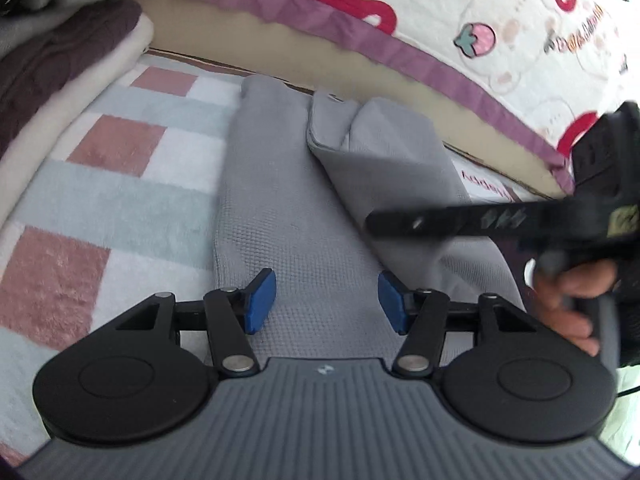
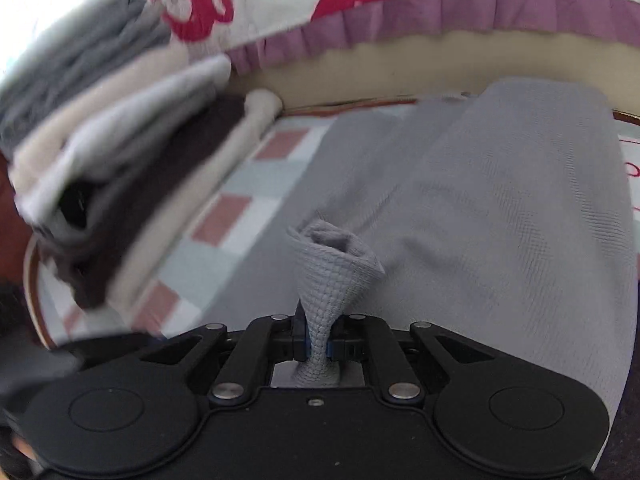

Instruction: Fold clothes

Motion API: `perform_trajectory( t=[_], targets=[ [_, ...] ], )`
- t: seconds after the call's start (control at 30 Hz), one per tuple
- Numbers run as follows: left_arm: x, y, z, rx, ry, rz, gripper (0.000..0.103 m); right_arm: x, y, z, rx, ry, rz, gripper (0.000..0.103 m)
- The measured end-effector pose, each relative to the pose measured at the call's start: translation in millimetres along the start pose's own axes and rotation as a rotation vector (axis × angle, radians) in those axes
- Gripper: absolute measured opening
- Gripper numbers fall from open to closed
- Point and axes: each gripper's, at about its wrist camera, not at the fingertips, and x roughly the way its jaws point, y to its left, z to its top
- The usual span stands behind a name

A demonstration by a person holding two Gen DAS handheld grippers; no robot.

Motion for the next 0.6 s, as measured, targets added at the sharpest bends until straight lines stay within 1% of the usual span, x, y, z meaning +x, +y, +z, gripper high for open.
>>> perform_trajectory(
  t=[0.1,0.2,0.27,0.33,0.4,0.5,0.53,0.6],
  targets=[
    [-6,4,0,0.005,0.019,0.000,0.056,-9,3,-5,-0.049,-0.006,-0.021,0.009],
    [-8,16,3,-0.046,0.044,0.019,0.056,-20,4,-4,-0.070,-0.027,-0.032,0.009],
    [-14,27,4,-0.108,0.070,0.019,0.056,-20,4,-4,-0.069,-0.038,-0.032,0.009],
    [-20,40,6,-0.191,0.096,-0.002,0.056,-15,7,-3,-0.085,-0.047,-0.033,0.009],
    [-26,52,5,-0.288,0.124,-0.002,0.060,-13,10,-4,-0.094,-0.058,-0.022,0.010],
    [-34,70,-7,-0.426,0.102,-0.038,0.059,-24,-6,-5,0.099,-0.137,0.101,0.010],
    [-36,73,-10,-0.445,0.094,-0.052,0.059,-28,-16,-9,0.194,-0.170,0.138,0.010],
    [-37,74,-10,-0.435,0.098,-0.060,0.059,-35,-35,-16,0.378,-0.235,0.207,0.010]
  ],
)
